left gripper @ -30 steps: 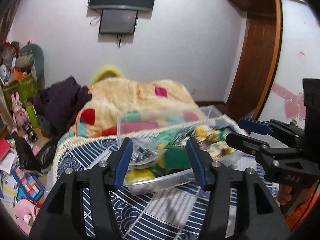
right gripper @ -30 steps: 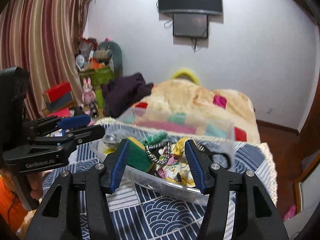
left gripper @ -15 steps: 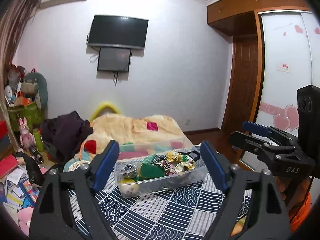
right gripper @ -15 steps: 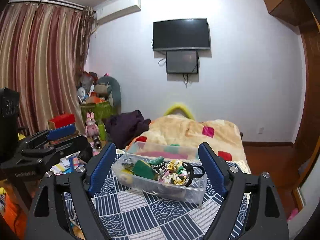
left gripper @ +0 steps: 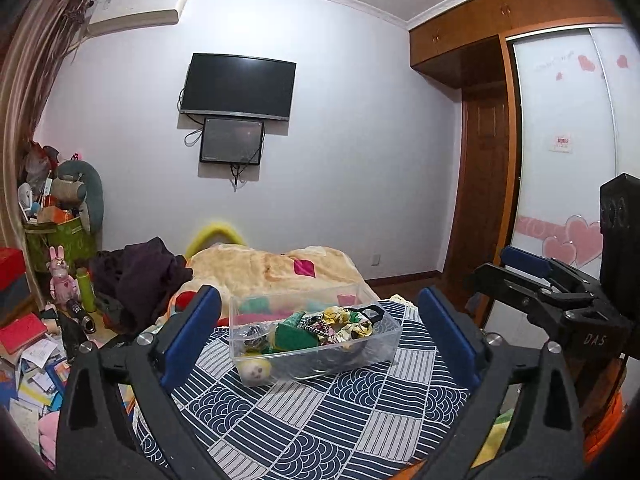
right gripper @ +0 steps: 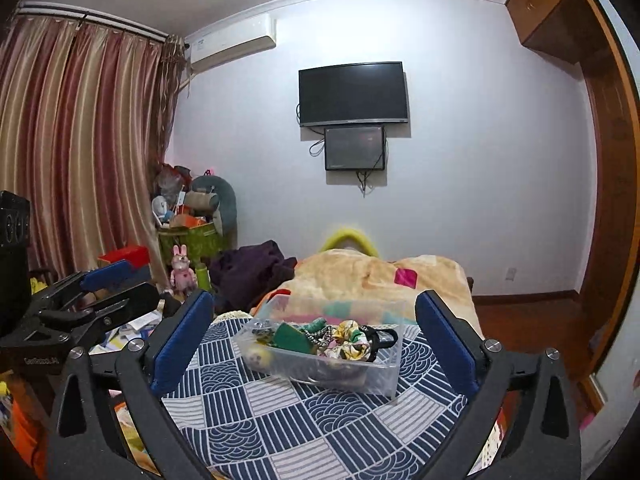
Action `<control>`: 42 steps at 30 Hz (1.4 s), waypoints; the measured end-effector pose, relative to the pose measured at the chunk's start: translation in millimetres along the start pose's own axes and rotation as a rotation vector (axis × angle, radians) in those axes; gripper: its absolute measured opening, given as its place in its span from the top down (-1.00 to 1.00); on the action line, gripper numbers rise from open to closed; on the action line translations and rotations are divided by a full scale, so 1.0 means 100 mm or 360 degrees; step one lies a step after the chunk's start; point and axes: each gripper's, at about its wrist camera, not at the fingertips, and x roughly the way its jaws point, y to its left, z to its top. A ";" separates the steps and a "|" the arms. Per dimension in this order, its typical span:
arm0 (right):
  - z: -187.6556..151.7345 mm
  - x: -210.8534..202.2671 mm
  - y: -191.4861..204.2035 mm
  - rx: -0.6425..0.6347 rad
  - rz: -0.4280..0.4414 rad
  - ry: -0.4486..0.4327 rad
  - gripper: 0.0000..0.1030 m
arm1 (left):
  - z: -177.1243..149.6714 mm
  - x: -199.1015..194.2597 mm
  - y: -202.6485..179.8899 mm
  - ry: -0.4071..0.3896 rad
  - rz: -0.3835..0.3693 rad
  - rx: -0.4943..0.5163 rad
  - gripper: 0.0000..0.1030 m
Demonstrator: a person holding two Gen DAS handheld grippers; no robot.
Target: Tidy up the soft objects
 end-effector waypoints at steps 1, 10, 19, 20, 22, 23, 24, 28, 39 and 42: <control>-0.01 -0.01 -0.01 0.0003 -0.0005 0.0000 -0.96 | 0.00 -0.02 -0.02 -0.0004 0.0002 0.0008 -0.95; -0.07 -0.02 0.01 0.0001 -0.0017 0.0004 -0.97 | -0.05 -0.01 -0.09 -0.0008 0.0022 0.0054 -0.96; -0.09 -0.01 0.01 0.0004 -0.0009 0.0019 -0.97 | -0.08 0.02 -0.07 0.0002 0.0035 0.0052 -0.96; -0.09 -0.01 0.01 0.0003 -0.0010 0.0019 -0.97 | -0.08 0.02 -0.07 0.0002 0.0035 0.0052 -0.96; -0.09 -0.01 0.01 0.0003 -0.0010 0.0019 -0.97 | -0.08 0.02 -0.07 0.0001 0.0038 0.0053 -0.96; -0.09 -0.01 0.01 0.0003 -0.0010 0.0019 -0.97 | -0.08 0.02 -0.07 0.0001 0.0038 0.0053 -0.96; -0.09 -0.01 0.01 0.0002 -0.0012 0.0019 -0.97 | -0.08 0.02 -0.06 0.0000 0.0038 0.0051 -0.97; -0.09 -0.01 0.01 0.0005 -0.0010 0.0018 -0.97 | -0.08 0.02 -0.05 0.0001 0.0037 0.0051 -0.97; -0.09 -0.01 0.02 0.0004 -0.0004 0.0012 -0.98 | -0.11 0.04 -0.06 0.0002 0.0043 0.0061 -0.98; -0.10 -0.02 0.04 0.0004 -0.0003 0.0010 -0.98 | -0.11 0.04 -0.06 0.0002 0.0040 0.0060 -0.99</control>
